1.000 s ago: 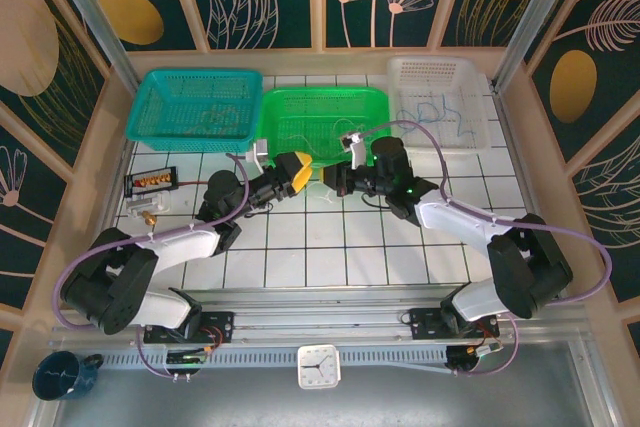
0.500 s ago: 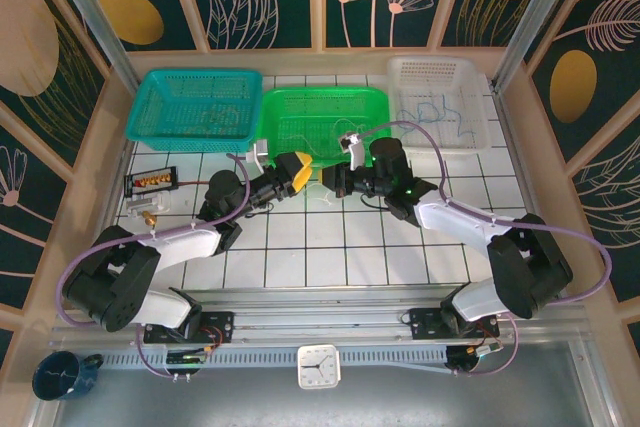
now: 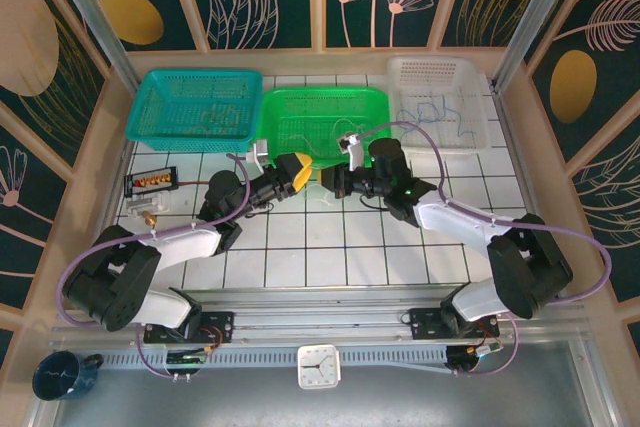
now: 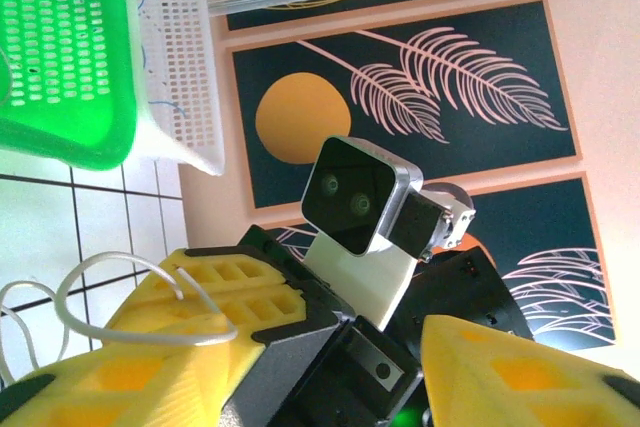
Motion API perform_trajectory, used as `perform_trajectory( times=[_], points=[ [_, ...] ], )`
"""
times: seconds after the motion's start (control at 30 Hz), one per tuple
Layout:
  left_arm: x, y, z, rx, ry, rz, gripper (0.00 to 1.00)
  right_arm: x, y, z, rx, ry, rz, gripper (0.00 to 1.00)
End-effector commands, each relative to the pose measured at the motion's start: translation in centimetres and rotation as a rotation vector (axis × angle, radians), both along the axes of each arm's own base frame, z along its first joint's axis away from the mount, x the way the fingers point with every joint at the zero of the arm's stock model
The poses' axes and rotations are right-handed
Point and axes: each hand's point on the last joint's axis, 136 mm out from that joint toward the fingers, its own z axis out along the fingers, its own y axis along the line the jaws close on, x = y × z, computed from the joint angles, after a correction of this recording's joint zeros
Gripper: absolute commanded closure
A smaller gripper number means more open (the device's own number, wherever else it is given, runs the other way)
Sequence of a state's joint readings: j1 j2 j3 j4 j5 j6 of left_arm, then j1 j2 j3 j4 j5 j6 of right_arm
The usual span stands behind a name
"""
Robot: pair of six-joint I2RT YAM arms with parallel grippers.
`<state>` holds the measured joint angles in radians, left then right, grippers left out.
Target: Untangle the cables
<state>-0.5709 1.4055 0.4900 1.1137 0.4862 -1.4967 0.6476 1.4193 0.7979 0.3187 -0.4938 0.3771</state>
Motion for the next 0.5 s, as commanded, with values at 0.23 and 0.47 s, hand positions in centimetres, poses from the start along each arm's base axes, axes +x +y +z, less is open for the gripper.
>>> perform_trajectory(
  times=[0.23,0.47],
  points=[
    [0.1,-0.1,0.0,-0.011,-0.029,0.005,0.61,0.0,0.6,2.8,0.047,-0.067,0.003,1.00],
    [0.4,-0.2,-0.5,0.002,-0.029,0.016,0.70,0.0,0.4,2.9,0.046,-0.073,-0.003,1.00]
  ],
)
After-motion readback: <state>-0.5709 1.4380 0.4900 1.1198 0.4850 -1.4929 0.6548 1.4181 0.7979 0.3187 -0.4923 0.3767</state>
